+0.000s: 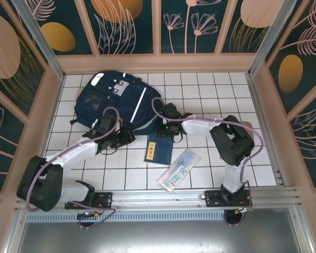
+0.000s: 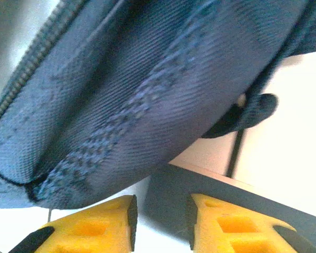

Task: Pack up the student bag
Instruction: Rotate the book at the center of the table, then move the loose stationery to the middle-right of the table.

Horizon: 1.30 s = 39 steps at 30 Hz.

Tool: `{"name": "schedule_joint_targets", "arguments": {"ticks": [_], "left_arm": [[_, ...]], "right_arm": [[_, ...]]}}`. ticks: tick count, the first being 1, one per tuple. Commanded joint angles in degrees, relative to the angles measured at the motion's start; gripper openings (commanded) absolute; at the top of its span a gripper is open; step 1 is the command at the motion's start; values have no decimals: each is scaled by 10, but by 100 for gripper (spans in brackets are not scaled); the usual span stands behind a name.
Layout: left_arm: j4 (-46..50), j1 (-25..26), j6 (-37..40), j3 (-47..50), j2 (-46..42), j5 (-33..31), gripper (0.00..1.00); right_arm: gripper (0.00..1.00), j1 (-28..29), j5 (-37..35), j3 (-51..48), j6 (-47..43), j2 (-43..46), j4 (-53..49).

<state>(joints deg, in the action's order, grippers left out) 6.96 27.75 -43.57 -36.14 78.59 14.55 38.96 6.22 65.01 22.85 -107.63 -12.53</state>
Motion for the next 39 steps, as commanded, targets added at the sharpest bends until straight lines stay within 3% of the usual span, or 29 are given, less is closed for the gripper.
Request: {"name": "schedule_joint_targets", "arguments": {"ticks": [1,5,11,17,20,24,30,39], "left_arm": [[-58,23,-30,-20,29,13,51],[-79,52,-46,-31,62,19,51],[-103,85,-67,-44,97,24,51],[-99,95,-67,-61,118,22,51],[-97,96,-66,-66,119,22,51],[-101,102,-67,-71,124,25,51],[-102,115,-67,-87,152,31,51],[-98,130,-68,-107,173,34,51]], "right_arm": [[41,-14,-57,2,-18,22,-43],[52,-19,-63,-34,23,88,-51],[56,-21,-44,-143,103,200,-37],[48,-20,2,-239,163,257,-26],[41,-8,-5,-272,196,292,-42],[38,-6,-17,-328,231,336,-51],[37,-43,-54,-338,208,321,-40],[38,-189,-109,-254,108,242,-49]]}}
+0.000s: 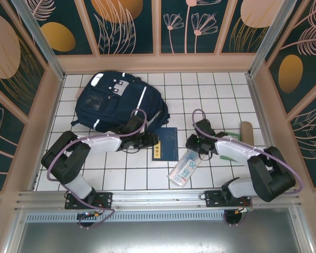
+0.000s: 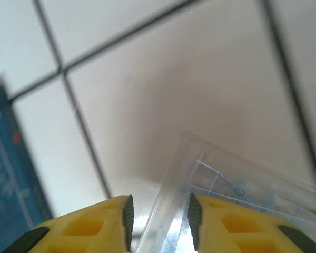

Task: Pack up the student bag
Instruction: Move the loose stationery to the middle-right of the table, then pick up the book from the center of the table.

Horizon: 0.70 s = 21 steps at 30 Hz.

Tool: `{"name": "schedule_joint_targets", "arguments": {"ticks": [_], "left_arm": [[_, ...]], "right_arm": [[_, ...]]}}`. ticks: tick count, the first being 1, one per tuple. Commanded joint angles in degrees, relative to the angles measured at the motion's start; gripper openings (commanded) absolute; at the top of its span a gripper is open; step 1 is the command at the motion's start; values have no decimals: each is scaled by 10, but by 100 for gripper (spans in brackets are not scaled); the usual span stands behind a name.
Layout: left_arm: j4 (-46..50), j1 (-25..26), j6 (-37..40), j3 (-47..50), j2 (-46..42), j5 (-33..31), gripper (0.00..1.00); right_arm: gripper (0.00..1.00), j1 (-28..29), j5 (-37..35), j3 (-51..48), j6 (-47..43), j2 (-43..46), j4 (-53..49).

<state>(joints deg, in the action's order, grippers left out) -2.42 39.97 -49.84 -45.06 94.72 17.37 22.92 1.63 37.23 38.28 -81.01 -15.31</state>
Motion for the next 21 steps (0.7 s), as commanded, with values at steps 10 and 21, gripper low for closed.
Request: {"name": "schedule_joint_targets", "arguments": {"ticks": [10,21], "left_arm": [[-5,13,-7,-15,29,1,47],[29,14,16,-11,52,-22,41]], "right_arm": [[41,-23,24,97,-76,-10,-16],[41,120,108,3,40,-22,94]]}}
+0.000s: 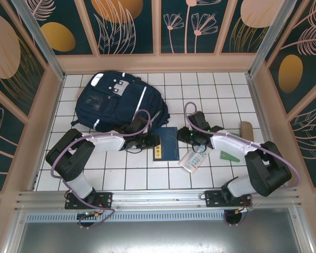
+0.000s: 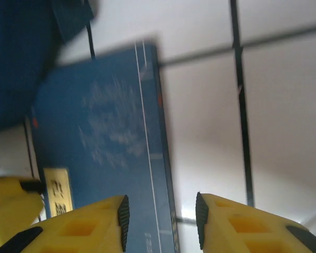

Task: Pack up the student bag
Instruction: Pick up the book from the center of the table.

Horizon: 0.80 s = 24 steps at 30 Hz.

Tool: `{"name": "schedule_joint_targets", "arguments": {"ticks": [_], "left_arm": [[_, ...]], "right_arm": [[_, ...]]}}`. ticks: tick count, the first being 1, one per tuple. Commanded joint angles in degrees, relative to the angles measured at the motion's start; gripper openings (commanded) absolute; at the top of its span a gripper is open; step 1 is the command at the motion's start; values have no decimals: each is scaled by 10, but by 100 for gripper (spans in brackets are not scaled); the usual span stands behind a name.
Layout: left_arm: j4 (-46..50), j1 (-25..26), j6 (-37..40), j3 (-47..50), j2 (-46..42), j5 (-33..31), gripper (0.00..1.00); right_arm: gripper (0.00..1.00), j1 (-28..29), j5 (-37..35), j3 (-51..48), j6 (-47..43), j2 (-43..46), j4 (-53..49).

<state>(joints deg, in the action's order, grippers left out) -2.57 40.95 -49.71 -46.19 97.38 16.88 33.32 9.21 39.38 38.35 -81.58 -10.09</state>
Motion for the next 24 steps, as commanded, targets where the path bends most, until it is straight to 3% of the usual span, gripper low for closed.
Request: {"name": "schedule_joint_targets", "arguments": {"ticks": [1,13,19,24], "left_arm": [[32,5,17,-1,30,-16,40],[5,5,9,24,41,1,40],[-27,5,-10,41,41,18,40],[-32,5,-13,46,33,20,40]], "right_arm": [[41,28,33,-18,43,-24,47],[41,82,59,-19,72,-110,90],[39,57,206,-78,118,-26,279],[36,10,259,-129,179,49,397]]}}
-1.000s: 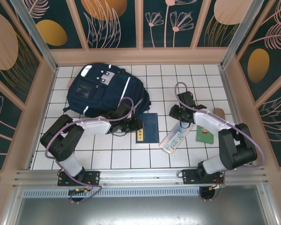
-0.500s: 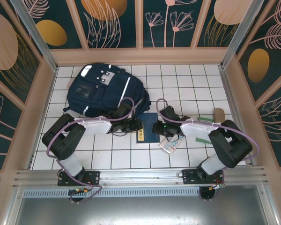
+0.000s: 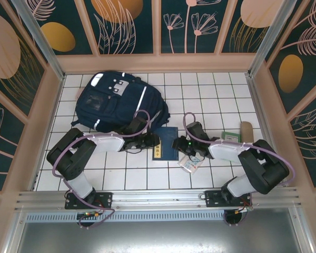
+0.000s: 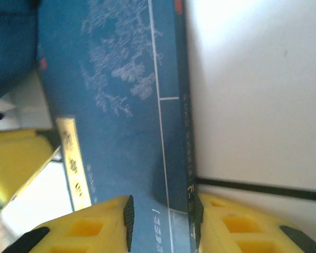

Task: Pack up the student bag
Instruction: Pick up the book from the center of the table, then open the student bag at the top-center of the table.

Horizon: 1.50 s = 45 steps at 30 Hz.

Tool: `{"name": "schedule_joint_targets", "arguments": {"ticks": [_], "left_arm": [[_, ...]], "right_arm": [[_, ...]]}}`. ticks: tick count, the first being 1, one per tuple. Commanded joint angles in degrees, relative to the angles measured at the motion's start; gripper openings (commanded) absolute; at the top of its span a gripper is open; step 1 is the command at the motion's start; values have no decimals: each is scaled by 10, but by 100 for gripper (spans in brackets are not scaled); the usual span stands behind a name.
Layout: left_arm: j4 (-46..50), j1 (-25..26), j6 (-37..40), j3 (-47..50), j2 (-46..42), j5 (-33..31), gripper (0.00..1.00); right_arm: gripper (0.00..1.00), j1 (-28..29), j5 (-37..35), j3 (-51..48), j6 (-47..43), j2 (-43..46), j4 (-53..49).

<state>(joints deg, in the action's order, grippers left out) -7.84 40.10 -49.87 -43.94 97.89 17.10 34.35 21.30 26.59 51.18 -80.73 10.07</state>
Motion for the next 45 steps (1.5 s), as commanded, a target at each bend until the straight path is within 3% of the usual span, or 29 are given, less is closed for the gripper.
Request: {"name": "schedule_joint_targets", "arguments": {"ticks": [1,6,10,18,20,24,29,36,45], "left_arm": [[22,14,-12,23,26,17,40],[24,14,-12,20,21,17,40],[25,14,-13,19,16,16,40],[44,13,-8,12,6,2,41],[45,14,-7,10,6,2,41],[61,13,-2,-1,-13,-3,42],[121,14,19,-42,-52,-26,45],[249,12,100,-171,-80,-107,48],[357,-19,215,-343,-9,-273,46]], "right_arm": [[35,-8,143,-5,56,50,200],[35,-26,169,-7,61,63,206],[36,-24,125,41,6,37,77],[35,-25,49,85,-53,28,-67],[28,-26,48,86,-58,23,-72],[0,-26,36,92,-62,16,-83],[0,-27,10,94,-61,46,-104],[0,-70,-6,100,-67,113,-147],[0,-83,-26,111,-48,174,-158]]}}
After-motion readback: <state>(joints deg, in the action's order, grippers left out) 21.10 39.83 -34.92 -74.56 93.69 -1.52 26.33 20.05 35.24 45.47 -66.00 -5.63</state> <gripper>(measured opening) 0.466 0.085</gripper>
